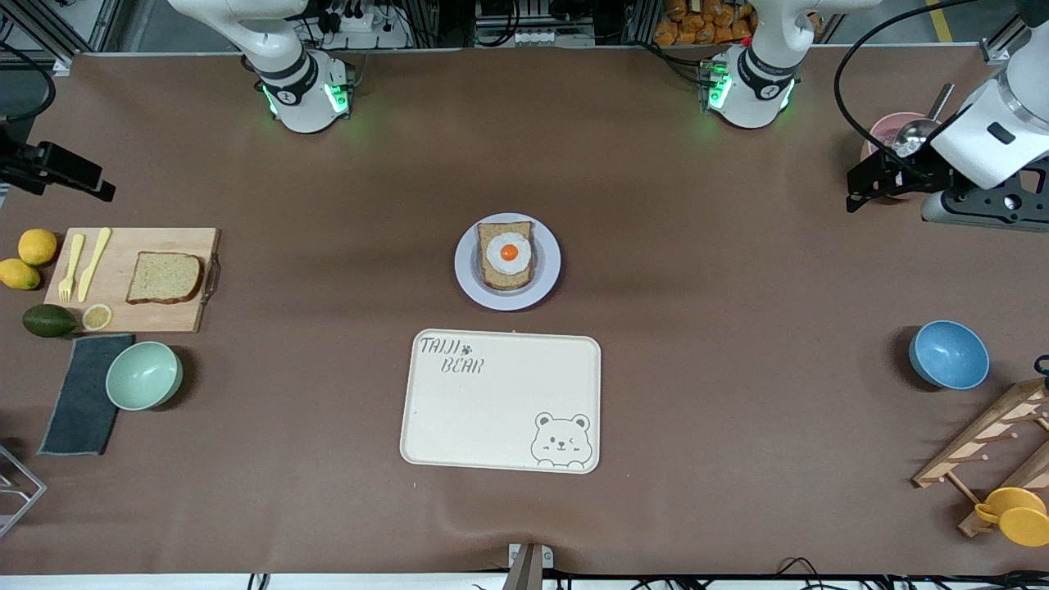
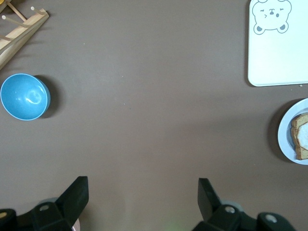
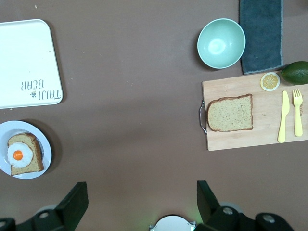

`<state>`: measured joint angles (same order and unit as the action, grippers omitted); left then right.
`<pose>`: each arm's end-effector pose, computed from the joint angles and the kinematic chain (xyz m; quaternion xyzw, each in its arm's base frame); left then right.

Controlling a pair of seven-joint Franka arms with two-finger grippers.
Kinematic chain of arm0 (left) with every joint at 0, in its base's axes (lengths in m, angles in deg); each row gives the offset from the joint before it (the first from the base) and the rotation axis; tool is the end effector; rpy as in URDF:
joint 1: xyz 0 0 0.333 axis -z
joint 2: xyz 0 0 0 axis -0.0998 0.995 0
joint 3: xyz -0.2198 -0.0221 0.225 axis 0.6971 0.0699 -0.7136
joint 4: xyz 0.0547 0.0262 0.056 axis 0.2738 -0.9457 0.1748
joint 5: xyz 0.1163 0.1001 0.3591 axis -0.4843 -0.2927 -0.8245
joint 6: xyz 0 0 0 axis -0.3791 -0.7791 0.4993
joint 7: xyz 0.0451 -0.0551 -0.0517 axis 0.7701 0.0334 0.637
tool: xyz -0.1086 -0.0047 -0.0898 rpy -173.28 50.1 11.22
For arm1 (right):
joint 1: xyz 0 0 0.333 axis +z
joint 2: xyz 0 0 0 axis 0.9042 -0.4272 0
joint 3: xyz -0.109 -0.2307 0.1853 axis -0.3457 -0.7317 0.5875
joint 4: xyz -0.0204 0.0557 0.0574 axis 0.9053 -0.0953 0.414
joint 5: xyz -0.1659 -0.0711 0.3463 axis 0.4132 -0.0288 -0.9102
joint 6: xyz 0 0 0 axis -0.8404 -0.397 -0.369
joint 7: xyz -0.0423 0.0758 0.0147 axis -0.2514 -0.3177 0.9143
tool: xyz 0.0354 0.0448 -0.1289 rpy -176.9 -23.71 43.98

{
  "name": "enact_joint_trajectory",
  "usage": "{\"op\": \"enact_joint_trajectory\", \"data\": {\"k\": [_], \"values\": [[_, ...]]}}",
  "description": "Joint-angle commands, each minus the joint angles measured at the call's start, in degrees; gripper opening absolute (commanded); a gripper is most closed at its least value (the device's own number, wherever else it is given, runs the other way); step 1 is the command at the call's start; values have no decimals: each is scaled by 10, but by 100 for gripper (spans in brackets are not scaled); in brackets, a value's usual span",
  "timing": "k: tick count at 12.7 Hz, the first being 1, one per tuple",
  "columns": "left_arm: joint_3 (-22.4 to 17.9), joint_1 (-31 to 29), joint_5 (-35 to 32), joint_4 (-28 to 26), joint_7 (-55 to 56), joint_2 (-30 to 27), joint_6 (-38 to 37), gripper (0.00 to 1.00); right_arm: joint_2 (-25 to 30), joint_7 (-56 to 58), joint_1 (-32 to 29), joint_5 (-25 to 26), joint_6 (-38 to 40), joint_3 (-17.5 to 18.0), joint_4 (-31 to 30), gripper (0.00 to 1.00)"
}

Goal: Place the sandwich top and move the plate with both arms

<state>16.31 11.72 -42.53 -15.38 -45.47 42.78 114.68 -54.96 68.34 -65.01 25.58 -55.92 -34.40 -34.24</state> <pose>0.5367 -0.0777 0.5889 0.9979 -0.0641 -0.0049 0.0113 0.5307 -0.0270 0.6186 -0.9959 0.0672 0.0539 0.0277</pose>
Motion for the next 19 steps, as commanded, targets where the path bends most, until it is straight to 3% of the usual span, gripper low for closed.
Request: {"op": "enact_joint_trajectory", "data": {"k": [1,15,19], "values": [[2,-1,-6,-2,13,-4,4,100,3,4,-2,6,5,2,0,100],[2,2,-11,-3,15,-3,6,100,-1,26,-8,6,14,-1,-10,100],[2,1,-11,-4,15,-3,6,100,2,43,-9,7,-7,-46,-66,100]]}}
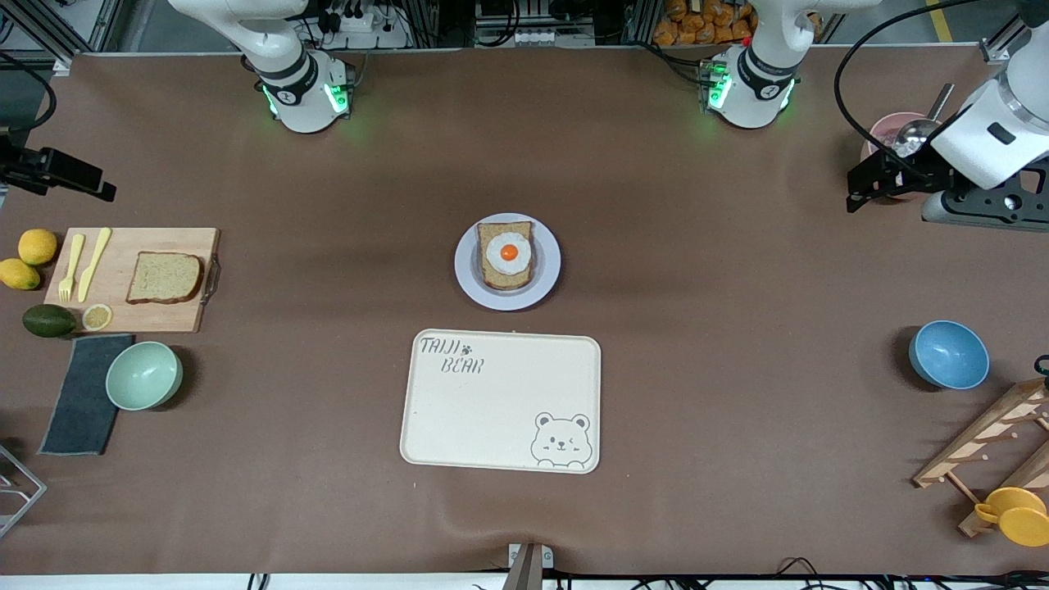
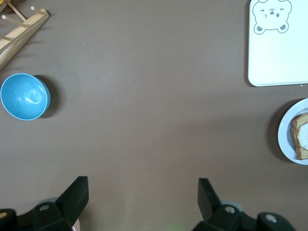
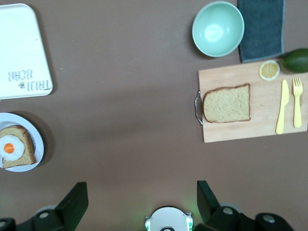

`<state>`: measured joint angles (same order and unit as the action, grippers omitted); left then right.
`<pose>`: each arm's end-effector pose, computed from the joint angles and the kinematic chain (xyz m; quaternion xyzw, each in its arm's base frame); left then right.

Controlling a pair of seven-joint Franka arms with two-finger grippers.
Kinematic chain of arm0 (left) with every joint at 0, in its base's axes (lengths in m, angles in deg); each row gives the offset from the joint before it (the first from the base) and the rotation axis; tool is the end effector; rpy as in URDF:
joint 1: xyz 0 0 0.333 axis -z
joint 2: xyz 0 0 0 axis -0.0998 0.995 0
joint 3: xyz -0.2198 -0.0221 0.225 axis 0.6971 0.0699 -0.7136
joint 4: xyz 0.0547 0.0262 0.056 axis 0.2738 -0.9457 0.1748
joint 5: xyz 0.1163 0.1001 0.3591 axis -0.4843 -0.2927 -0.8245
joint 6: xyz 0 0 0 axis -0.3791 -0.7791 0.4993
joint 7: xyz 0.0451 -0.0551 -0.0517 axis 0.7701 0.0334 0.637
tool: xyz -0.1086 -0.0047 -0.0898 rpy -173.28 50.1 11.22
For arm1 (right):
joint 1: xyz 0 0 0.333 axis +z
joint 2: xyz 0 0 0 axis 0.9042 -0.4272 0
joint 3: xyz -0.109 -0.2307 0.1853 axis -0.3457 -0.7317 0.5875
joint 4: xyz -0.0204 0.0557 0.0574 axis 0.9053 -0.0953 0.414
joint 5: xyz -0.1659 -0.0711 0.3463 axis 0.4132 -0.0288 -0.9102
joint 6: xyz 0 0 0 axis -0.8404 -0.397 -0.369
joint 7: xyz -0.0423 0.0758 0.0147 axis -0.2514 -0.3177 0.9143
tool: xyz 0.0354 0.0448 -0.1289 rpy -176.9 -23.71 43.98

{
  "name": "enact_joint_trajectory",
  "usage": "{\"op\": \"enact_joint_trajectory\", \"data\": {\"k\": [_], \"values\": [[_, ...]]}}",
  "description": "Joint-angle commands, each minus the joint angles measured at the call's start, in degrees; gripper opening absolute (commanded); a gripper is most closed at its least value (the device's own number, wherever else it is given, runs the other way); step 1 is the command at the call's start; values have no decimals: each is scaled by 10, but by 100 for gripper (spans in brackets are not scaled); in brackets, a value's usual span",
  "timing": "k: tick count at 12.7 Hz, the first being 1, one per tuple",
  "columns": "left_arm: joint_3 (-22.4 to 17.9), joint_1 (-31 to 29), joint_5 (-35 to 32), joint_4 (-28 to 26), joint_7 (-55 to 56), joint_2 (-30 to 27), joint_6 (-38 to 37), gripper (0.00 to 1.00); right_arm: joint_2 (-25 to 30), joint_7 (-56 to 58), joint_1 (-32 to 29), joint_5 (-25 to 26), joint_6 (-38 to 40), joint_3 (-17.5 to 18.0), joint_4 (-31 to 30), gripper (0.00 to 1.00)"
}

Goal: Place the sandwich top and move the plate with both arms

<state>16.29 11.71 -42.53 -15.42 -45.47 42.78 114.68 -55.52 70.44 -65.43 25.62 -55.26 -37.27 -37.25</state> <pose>0.5367 -0.0774 0.5886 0.9979 -0.0639 -0.0053 0.0113 0.5270 -0.0569 0.5895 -0.9925 0.0782 0.0893 0.0306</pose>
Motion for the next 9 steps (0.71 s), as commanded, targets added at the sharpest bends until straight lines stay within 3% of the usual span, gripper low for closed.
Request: {"op": "enact_joint_trajectory", "data": {"k": [1,9], "values": [[2,1,-10,-4,15,-3,6,100,10,52,-5,8,-30,-33,-53,100],[2,2,-11,-4,15,-3,5,100,-6,218,-5,4,-201,-169,-212,100]]}}
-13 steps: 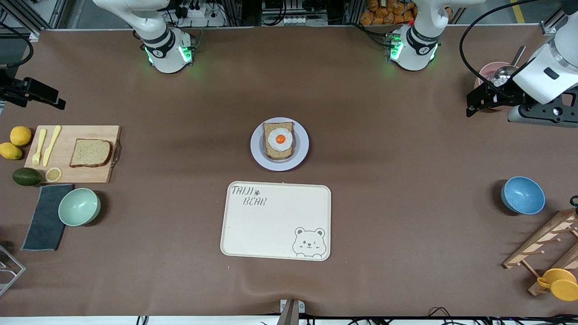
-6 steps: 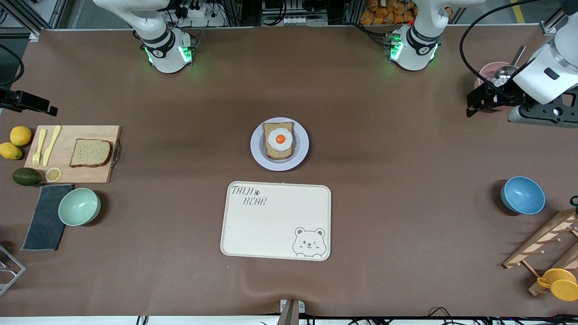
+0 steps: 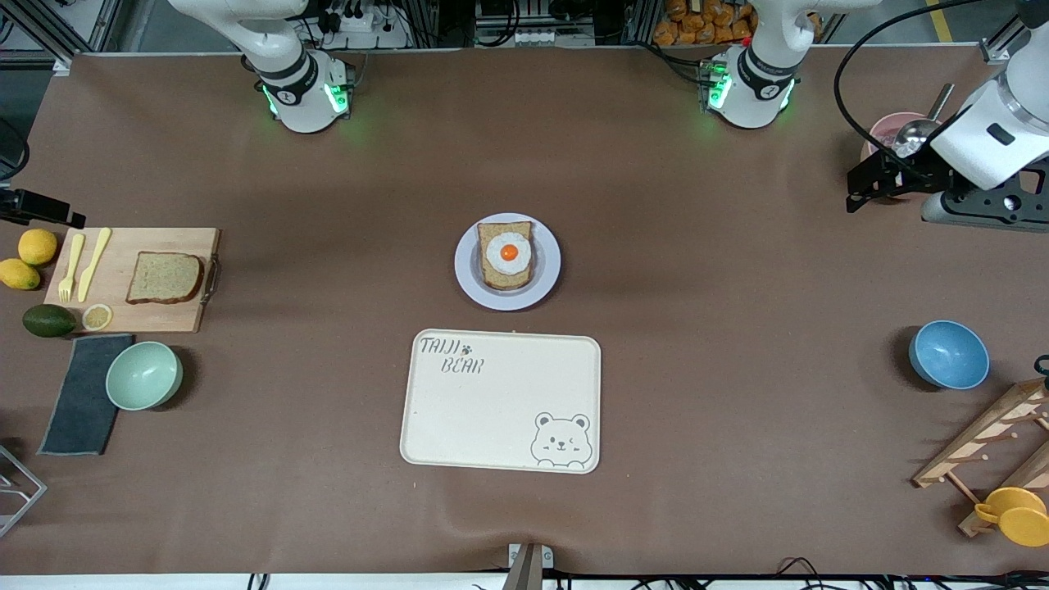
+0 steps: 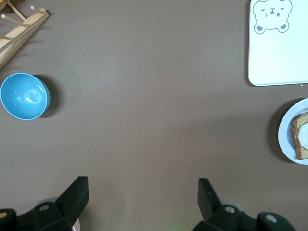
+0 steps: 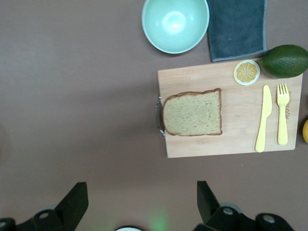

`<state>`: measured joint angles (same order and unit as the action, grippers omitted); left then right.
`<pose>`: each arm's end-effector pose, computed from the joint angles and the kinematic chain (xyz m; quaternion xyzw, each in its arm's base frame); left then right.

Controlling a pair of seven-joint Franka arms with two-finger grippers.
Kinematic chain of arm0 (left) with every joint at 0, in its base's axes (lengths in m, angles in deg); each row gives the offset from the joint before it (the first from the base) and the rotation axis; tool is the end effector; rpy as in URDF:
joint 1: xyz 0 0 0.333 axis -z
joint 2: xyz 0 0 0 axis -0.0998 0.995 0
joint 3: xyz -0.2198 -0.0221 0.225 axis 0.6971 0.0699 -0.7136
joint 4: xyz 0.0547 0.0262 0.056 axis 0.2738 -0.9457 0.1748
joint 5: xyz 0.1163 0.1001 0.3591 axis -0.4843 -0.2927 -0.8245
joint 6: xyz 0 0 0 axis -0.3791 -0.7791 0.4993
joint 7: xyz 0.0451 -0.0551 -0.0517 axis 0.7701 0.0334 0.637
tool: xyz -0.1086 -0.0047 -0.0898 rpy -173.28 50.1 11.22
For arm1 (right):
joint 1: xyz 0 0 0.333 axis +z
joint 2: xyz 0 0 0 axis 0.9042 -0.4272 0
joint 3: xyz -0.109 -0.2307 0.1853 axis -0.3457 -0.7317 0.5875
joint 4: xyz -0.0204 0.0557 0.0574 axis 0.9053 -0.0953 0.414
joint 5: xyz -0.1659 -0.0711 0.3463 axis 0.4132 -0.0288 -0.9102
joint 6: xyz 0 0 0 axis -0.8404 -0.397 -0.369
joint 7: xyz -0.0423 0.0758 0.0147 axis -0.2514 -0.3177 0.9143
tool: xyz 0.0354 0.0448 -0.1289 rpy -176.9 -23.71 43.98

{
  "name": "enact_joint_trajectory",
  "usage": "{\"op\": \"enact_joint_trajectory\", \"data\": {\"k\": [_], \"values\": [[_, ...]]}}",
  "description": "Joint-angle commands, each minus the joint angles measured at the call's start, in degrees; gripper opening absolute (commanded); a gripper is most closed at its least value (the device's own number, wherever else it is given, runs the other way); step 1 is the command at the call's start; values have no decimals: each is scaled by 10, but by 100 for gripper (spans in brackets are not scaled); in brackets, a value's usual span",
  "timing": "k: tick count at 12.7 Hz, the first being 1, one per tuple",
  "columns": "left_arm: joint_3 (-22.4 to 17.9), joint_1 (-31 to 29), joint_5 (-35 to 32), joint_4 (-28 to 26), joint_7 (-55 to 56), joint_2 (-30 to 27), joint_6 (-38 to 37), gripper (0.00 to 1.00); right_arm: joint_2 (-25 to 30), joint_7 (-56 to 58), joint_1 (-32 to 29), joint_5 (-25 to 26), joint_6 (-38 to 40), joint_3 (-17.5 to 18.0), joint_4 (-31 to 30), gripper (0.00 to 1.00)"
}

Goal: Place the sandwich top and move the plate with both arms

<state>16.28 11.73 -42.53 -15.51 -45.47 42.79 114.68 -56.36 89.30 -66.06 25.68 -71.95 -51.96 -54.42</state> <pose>0.5366 -0.0775 0.5877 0.9979 -0.0640 -0.0061 0.0112 0.5047 -0.1989 0.4663 -0.9931 0.0563 0.0881 0.0527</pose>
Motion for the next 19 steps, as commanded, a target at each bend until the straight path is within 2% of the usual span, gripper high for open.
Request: {"op": "enact_joint_trajectory", "data": {"k": [1,3,6,9,13,16,19], "values": [[2,2,-10,-3,15,-3,4,100,-2,47,1,3,-58,-32,-58,100],[2,1,-10,-3,15,-3,5,100,-20,94,1,-4,-103,-55,-81,100],[2,0,-9,-3,15,-3,5,100,-70,158,-8,-44,-126,-81,-85,100],[2,-1,9,-2,18,11,4,100,-131,242,-36,-88,-179,-82,-88,100],[1,-9,29,-19,13,41,-1,100,-175,301,-49,-112,-252,-82,-111,100],[1,-13,70,-68,12,51,6,100,-216,395,-55,-179,-296,-82,-110,91],[1,-25,139,-79,11,84,11,100,-249,446,-57,-236,-322,-82,-107,91]]}}
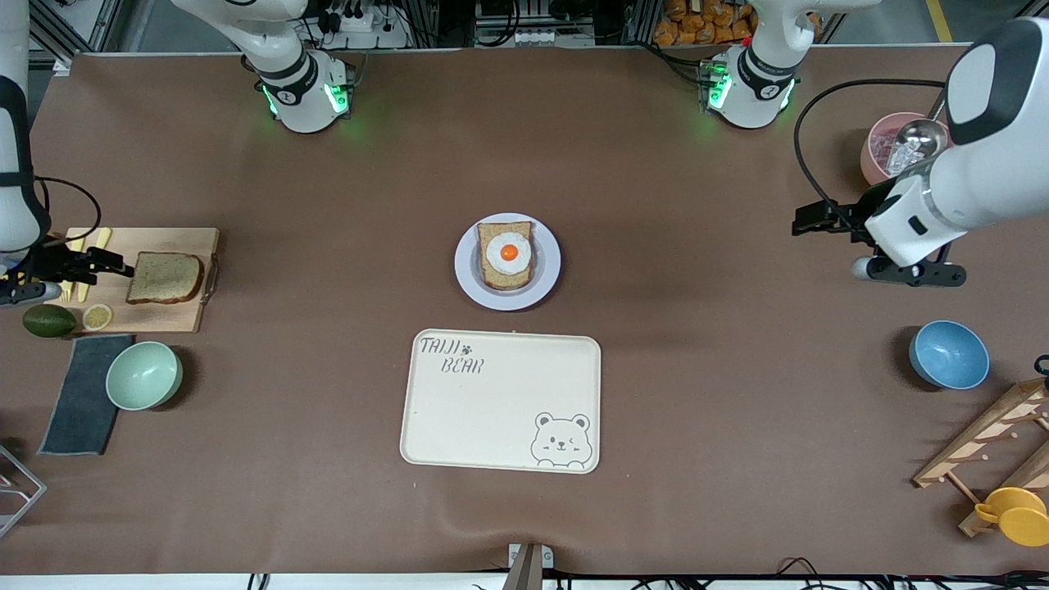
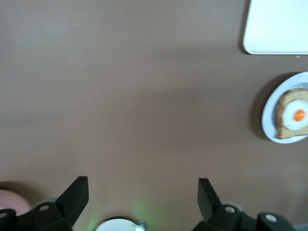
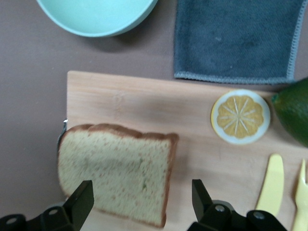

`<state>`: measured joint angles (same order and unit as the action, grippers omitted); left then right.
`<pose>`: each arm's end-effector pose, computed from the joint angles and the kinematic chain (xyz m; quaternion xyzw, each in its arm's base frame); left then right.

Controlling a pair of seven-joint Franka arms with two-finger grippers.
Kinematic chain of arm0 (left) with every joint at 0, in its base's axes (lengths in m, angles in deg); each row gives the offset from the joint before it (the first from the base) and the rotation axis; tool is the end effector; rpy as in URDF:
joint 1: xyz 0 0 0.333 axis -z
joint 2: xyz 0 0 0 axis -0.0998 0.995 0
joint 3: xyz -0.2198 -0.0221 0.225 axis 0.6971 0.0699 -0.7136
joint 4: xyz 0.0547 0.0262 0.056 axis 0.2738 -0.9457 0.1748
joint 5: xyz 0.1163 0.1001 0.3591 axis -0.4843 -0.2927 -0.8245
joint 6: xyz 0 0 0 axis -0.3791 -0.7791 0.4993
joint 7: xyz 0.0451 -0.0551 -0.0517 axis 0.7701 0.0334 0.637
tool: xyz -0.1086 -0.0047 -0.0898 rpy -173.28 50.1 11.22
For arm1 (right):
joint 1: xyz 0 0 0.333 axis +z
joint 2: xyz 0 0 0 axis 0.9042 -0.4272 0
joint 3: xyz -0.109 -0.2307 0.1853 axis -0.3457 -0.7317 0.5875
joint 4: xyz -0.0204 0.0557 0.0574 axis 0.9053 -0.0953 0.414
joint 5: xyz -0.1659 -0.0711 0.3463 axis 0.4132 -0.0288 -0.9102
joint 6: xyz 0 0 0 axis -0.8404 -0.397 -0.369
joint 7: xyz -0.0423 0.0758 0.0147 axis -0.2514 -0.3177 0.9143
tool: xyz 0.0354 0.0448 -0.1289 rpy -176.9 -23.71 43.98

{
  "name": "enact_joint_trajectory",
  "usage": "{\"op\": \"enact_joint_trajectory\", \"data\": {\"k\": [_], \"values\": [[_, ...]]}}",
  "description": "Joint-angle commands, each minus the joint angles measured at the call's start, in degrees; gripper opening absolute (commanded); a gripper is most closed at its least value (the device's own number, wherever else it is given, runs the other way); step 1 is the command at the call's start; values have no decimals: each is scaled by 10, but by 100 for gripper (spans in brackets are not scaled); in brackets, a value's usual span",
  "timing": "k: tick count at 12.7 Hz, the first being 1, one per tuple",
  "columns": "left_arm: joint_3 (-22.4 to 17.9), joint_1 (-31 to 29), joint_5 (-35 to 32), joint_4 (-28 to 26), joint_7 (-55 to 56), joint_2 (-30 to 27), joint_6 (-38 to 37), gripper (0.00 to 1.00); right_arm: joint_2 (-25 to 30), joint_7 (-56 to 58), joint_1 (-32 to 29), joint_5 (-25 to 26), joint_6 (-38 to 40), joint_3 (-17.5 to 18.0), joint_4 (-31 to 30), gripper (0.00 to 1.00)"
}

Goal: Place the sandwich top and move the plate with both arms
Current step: 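Grasp the bread slice on the board while the left gripper moves inward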

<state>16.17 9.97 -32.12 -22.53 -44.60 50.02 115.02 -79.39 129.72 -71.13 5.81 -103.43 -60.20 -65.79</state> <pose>0.5474 -0.0856 0.4658 0.9863 -0.0263 -0.1320 0.0951 0.4823 -0.3184 0.2138 -0.9933 -0.0630 0.0275 0.0932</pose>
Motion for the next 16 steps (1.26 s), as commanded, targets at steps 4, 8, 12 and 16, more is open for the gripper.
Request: {"op": "enact_joint_trajectory", "data": {"k": [4,8,12,16], "values": [[3,-4,93,-77,2,14,75,100,-53,95,-21,-100,-35,1,7,87],[4,-1,119,-85,-14,38,128,100,-62,143,-22,-134,-35,0,4,44],[4,6,154,-64,-14,86,194,100,-72,152,-23,-166,-34,0,4,3],[3,7,149,29,-15,154,210,100,-72,153,-18,-165,-26,0,8,0]]}}
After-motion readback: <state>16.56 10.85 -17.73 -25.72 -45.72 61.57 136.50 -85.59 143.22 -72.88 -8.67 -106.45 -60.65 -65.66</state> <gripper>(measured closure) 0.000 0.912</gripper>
